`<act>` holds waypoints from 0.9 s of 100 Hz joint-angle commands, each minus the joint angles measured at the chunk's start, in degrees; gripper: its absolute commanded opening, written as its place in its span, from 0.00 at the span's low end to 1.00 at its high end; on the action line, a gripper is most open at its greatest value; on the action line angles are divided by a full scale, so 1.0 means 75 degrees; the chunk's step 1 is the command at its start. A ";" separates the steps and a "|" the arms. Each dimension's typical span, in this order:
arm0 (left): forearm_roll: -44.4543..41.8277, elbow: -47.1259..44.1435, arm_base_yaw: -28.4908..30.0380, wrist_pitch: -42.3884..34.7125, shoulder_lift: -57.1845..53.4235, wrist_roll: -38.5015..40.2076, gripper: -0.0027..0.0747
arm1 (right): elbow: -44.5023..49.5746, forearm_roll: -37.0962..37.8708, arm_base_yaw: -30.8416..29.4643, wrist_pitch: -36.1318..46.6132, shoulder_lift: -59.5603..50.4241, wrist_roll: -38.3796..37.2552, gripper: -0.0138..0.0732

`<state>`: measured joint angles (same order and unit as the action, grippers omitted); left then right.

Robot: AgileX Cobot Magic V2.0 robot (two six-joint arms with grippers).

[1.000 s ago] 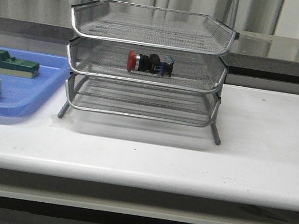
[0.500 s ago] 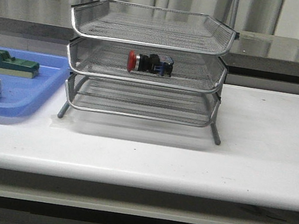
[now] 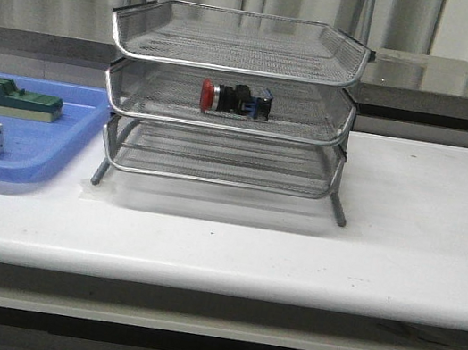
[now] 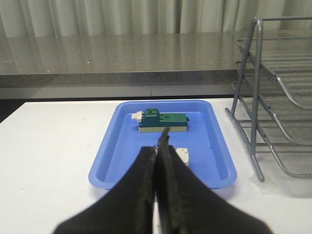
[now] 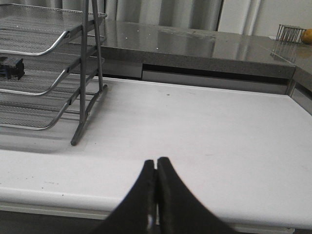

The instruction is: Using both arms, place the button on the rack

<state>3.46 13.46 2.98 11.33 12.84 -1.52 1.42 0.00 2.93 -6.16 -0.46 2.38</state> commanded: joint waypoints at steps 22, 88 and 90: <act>-0.1123 -0.0704 -0.0758 -0.1699 0.0060 0.1126 0.01 | 0.0023 0.0084 -0.0054 0.0652 -0.0140 0.0020 0.09; -0.1211 -0.2078 -0.0605 -0.2094 -0.1986 0.1151 0.01 | 0.0023 0.0084 -0.0054 0.0652 -0.0140 0.0020 0.09; -0.1211 -0.2078 -0.0580 -0.2094 -0.1986 0.1151 0.01 | 0.0023 0.0084 -0.0054 0.0652 -0.0140 0.0020 0.09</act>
<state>-5.53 -0.24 -2.07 0.00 -0.23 6.49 1.42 0.00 2.93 -6.03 -0.46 2.38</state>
